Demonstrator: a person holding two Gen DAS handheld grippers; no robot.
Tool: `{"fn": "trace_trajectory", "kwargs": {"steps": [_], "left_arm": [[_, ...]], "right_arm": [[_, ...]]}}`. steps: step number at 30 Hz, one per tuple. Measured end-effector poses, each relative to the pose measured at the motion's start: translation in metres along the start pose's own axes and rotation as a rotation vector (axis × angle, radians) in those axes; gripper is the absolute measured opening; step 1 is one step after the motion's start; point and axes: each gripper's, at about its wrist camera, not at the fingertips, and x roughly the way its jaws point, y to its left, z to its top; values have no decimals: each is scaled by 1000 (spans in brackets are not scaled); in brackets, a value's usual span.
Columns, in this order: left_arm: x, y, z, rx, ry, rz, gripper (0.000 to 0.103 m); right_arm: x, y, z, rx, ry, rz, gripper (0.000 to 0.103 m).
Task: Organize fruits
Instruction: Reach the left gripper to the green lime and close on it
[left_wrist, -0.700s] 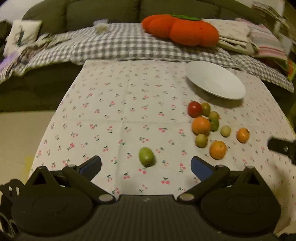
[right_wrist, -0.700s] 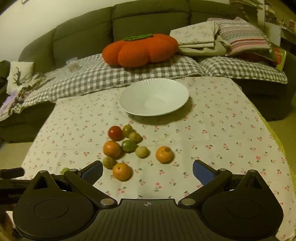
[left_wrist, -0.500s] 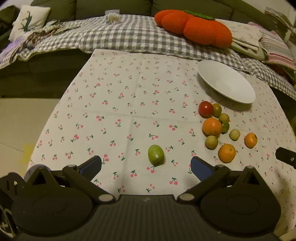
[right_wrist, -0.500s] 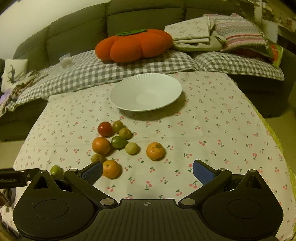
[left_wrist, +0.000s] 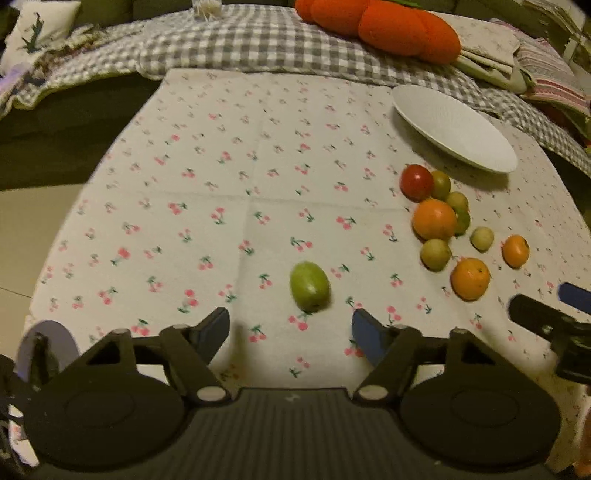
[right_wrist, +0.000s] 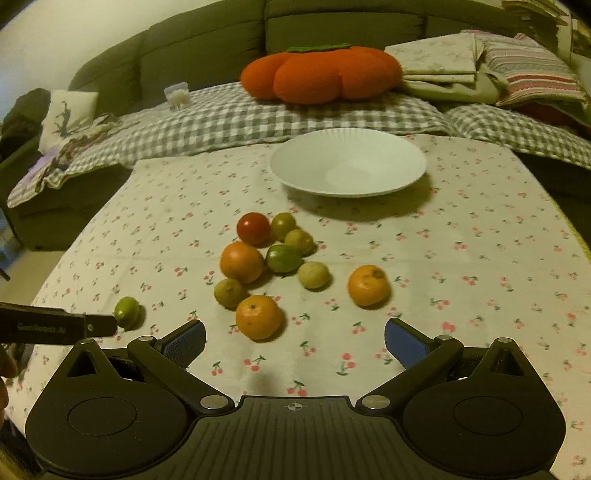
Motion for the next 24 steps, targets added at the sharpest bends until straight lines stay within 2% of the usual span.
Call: {"fn": "trace_trajectory", "kwargs": {"steps": [3, 7, 9, 11, 13, 18, 21, 24], "left_arm": [[3, 1, 0, 2, -8, -7, 71], [8, 1, 1, 8, -17, -10, 65], [12, 0, 2, 11, -12, -18, 60], [16, -2, 2, 16, -7, -24, 50], [19, -1, 2, 17, -7, -28, 45], [25, 1, 4, 10, -26, -26, 44], [27, -3, 5, 39, -41, -9, 38], [28, -6, 5, 55, -47, -8, 25]], "right_arm": [[10, 1, -3, -27, -42, -19, 102], [22, 6, -5, -47, -36, -22, 100], [28, 10, -8, -56, -37, -26, 99], [34, 13, -10, -64, -37, -29, 97], [39, 16, -11, -75, -43, -31, 92], [48, 20, -10, -97, -64, -49, 84], [52, 20, -8, -87, -66, -36, 79], [56, 21, -6, -82, -58, -36, 68]]}}
